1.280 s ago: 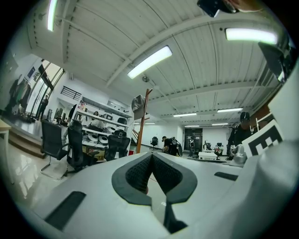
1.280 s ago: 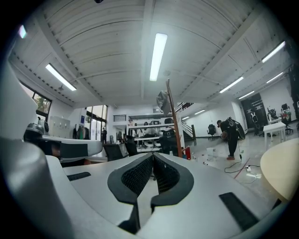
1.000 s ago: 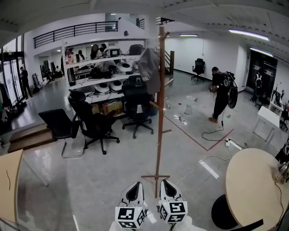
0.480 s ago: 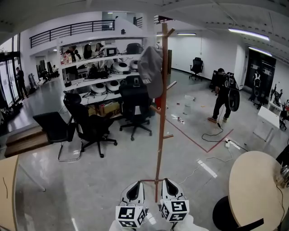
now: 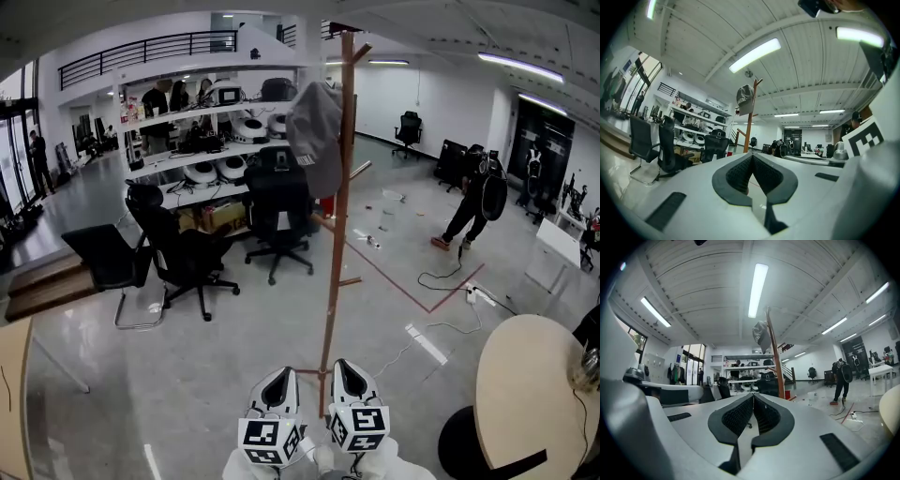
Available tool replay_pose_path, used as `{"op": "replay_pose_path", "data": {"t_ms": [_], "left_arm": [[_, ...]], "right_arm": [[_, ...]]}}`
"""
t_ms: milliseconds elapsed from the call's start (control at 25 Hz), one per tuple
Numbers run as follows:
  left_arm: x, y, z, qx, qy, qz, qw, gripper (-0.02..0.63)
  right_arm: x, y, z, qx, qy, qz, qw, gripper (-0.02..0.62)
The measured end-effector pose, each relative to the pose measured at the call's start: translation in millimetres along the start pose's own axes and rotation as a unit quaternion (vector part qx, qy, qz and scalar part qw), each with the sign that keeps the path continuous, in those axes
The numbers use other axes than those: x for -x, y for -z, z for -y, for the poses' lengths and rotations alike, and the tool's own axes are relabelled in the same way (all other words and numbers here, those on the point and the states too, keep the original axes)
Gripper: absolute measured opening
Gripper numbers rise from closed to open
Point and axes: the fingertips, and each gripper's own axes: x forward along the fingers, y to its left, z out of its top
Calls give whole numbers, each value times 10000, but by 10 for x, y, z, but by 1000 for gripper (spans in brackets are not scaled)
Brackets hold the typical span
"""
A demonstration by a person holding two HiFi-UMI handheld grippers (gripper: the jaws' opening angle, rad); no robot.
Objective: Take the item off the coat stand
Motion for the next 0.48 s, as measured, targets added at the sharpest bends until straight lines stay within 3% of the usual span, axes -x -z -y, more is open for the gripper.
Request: {"op": "replay_pose_path", "data": {"t_ms": [480], "left_arm": [[-708,-50,-197,87,-155,-30,9998,-12]], "right_arm": [[-653,-78,322,-30,-106,-8,9999,9]]}}
